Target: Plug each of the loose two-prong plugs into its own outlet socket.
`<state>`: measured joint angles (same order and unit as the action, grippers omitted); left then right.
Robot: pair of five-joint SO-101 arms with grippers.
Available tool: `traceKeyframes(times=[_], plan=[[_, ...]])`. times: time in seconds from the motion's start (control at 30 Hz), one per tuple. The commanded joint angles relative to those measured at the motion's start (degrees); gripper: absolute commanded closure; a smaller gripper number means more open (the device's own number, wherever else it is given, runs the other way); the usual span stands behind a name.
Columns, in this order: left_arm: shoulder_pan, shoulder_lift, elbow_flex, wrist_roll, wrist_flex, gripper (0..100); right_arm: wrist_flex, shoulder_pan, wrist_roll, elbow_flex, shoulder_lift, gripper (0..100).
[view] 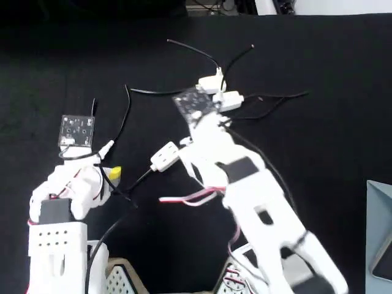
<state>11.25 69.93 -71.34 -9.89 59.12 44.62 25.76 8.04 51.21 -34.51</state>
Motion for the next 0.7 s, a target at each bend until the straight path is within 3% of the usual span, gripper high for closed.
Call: traceKeyframes(times=[0.0,0.37,0.67], plan=[[0.5,1.6,-1.7,0.7,-2.6,72,-1.9,1.0,7.4,-8.4,10.6,98.6],[0.5,1.5,-3.0,0.4,-2.8,72,-3.9,5.8,9.0,-14.3,21.1,98.7],[0.2,1.9,-4.0,0.3,-2.8,72,-9.3,4.3,9.1,-14.2,25.9,98.7]])
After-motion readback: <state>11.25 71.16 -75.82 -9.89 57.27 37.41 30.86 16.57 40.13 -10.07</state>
